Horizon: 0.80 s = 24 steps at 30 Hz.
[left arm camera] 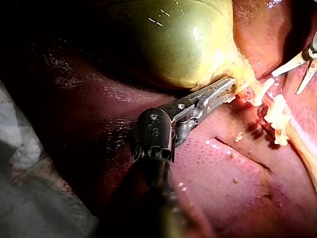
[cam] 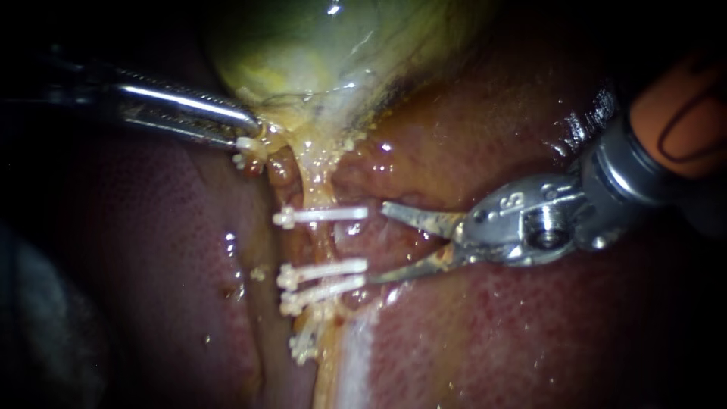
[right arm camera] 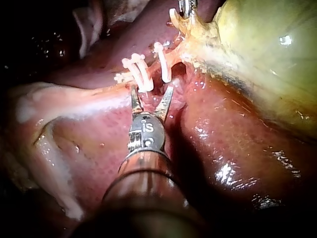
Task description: Go to the cutting position right tube
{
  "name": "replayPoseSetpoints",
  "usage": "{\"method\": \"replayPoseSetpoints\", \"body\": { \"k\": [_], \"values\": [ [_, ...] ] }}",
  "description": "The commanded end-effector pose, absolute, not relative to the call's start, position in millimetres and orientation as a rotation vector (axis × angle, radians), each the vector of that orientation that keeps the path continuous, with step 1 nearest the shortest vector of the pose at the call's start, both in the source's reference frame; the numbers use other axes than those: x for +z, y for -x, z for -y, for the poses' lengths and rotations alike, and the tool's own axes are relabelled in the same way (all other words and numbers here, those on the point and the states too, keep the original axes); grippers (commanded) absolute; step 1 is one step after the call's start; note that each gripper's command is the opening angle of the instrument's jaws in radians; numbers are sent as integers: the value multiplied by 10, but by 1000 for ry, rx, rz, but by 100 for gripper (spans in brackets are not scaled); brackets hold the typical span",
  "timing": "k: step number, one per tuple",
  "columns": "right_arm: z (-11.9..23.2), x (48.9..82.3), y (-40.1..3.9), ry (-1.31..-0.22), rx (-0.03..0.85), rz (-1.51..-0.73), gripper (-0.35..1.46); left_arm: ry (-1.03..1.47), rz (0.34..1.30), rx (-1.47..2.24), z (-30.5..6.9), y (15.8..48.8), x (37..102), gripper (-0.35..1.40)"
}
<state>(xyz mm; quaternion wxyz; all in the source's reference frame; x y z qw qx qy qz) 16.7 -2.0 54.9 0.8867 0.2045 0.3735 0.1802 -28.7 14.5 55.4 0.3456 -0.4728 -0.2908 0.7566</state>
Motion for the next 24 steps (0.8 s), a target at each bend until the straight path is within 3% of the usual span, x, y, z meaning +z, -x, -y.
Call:
{"method": "replayPoseSetpoints", "body": {
  "k": [1, 10, 24],
  "values": [
    [21, 553, -169, -434, 382, -781, 138, 1230, 754, 1963, -146, 287, 553, -35],
    [26, 579, -186, -521, 428, -811, 131, 1235, 751, 1963, -146, 287, 549, -35],
    [31, 587, -215, -720, 447, -960, 130, 1235, 750, 1963, -146, 287, 549, -35]
  ]
}}
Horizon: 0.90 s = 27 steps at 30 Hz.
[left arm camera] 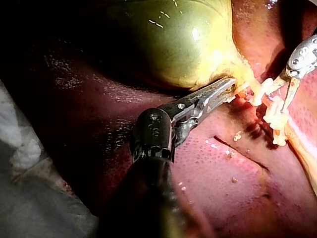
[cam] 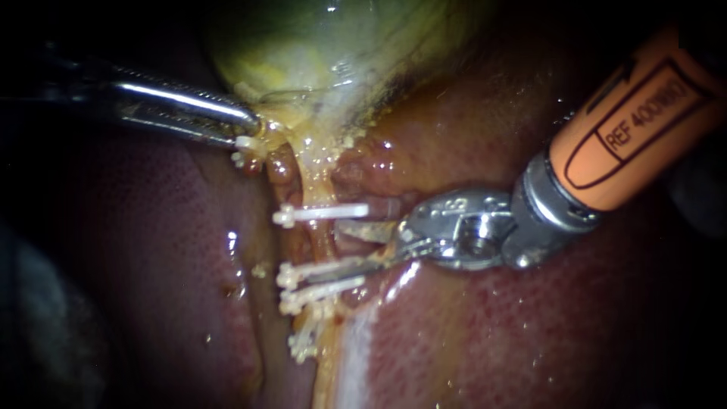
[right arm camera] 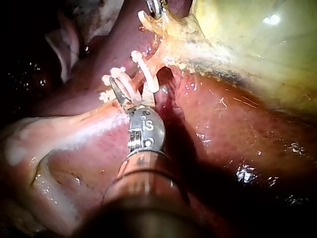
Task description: Go to the cutting position right tube
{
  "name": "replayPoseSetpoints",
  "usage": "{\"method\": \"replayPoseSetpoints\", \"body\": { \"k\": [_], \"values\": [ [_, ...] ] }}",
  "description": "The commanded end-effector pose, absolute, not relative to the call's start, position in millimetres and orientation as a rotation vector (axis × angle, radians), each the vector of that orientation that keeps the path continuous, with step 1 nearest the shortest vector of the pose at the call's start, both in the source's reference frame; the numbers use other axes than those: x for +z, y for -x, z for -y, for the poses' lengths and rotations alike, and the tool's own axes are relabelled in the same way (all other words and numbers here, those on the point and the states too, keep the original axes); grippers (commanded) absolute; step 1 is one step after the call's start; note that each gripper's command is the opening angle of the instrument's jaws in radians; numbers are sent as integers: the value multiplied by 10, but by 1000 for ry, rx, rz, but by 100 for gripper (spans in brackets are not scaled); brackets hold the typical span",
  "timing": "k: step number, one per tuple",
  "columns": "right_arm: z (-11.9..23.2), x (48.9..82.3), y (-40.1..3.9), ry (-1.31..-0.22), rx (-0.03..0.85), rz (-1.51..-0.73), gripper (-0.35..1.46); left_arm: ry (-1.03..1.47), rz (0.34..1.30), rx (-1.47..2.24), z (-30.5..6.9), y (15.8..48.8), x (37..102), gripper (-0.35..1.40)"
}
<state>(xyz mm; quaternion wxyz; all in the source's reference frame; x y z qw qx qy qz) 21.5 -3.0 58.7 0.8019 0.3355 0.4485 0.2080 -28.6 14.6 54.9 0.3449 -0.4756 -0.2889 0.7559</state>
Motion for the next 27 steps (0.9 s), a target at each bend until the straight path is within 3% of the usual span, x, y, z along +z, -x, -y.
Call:
{"method": "replayPoseSetpoints", "body": {
  "k": [1, 8, 20, 27],
  "values": [
    [31, 587, -217, -730, 445, -970, 130, 1235, 750, 1963, -146, 287, 549, -35],
    [34, 586, -233, -765, 441, -998, 128, 1234, 749, 1962, -147, 287, 549, -35],
    [27, 599, -271, -755, 564, -1034, 126, 1234, 748, 1962, -147, 288, 550, -35],
    [27, 600, -274, -764, 581, -1027, 125, 1234, 748, 1962, -147, 288, 550, -35]
  ]
}}
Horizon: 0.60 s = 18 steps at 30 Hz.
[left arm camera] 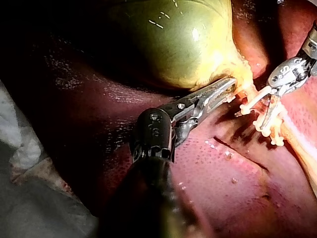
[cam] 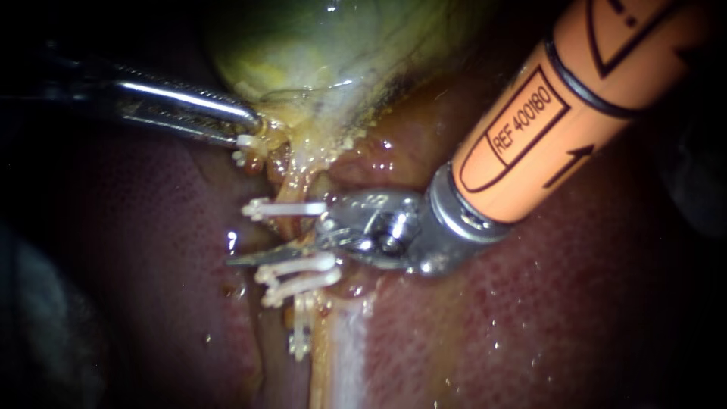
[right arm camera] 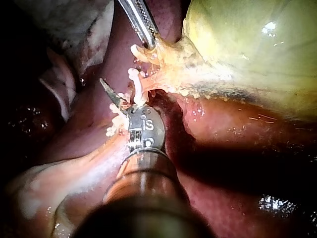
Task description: Go to the cutting position right tube
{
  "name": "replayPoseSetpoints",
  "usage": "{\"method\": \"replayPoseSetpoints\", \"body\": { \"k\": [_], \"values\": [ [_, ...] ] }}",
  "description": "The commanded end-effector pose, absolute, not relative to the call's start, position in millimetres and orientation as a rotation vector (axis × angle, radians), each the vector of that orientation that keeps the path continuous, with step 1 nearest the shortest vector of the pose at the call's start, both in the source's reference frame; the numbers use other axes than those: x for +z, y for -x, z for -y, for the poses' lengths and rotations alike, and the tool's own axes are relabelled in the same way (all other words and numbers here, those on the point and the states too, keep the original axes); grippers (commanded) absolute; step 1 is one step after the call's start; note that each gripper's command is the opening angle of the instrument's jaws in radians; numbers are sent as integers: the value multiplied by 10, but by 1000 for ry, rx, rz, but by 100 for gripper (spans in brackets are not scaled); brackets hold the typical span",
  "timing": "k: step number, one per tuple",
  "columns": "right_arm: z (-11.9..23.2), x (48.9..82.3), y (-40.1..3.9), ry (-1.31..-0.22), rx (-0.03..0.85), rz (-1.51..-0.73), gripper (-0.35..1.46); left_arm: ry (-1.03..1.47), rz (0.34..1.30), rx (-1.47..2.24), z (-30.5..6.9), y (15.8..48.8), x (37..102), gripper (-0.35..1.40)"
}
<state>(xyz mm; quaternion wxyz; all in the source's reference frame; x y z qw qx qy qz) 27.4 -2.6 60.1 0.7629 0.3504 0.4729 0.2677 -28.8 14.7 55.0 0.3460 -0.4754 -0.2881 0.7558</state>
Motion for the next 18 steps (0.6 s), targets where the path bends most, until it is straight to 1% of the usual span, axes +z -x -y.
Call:
{"method": "replayPoseSetpoints", "body": {
  "k": [1, 12, 18],
  "values": [
    [27, 600, -274, -765, 581, -1030, 125, 1234, 748, 1962, -147, 288, 550, -35],
    [32, 577, -276, -816, 568, -1083, 123, 1233, 747, 1962, -147, 287, 551, -35],
    [33, 571, -279, -824, 568, -1094, 123, 1233, 746, 1961, -147, 287, 551, -35]
  ]
}}
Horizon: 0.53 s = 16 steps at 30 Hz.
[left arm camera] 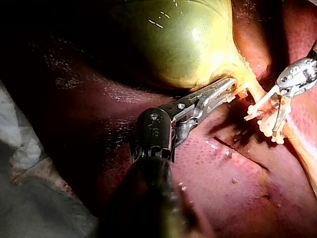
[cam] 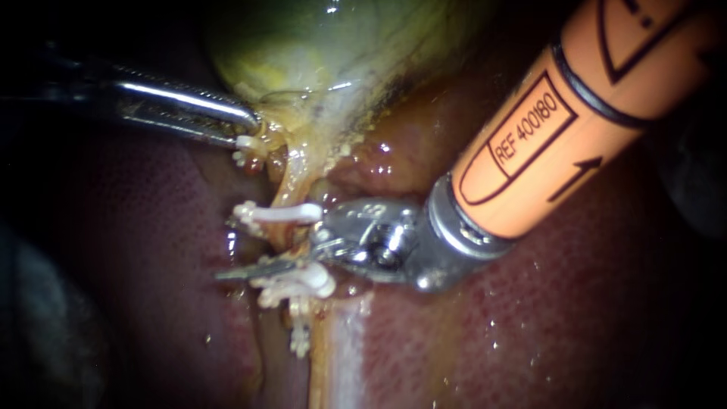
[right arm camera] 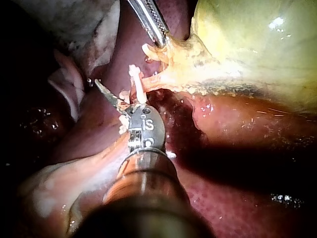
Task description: Go to the cutting position right tube
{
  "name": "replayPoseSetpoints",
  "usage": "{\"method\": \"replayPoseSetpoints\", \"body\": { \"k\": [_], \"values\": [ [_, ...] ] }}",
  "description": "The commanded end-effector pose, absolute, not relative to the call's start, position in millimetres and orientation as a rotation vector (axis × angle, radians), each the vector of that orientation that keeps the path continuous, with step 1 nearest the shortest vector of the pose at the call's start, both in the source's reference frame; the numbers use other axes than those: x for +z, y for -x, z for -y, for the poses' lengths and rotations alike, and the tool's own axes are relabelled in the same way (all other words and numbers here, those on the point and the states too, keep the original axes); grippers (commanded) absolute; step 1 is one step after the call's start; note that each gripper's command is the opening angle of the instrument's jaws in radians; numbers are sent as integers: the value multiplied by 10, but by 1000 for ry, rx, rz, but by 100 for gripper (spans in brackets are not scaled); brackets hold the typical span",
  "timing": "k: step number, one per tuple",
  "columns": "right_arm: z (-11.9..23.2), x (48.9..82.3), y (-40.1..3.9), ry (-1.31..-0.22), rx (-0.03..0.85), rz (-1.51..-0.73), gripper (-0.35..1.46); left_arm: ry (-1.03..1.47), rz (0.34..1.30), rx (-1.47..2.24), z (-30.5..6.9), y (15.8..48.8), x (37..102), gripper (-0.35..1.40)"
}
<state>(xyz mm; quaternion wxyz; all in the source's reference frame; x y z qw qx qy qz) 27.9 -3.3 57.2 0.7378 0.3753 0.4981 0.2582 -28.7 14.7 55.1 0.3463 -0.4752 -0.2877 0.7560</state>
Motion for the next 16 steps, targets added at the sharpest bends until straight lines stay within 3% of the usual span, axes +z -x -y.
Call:
{"method": "replayPoseSetpoints", "body": {
  "k": [1, 16],
  "values": [
    [33, 571, -279, -824, 568, -1094, 123, 1233, 746, 1961, -147, 287, 551, -35],
    [31, 570, -279, -825, 569, -1096, 121, 1233, 745, 1961, -147, 288, 551, -35]
  ]
}}
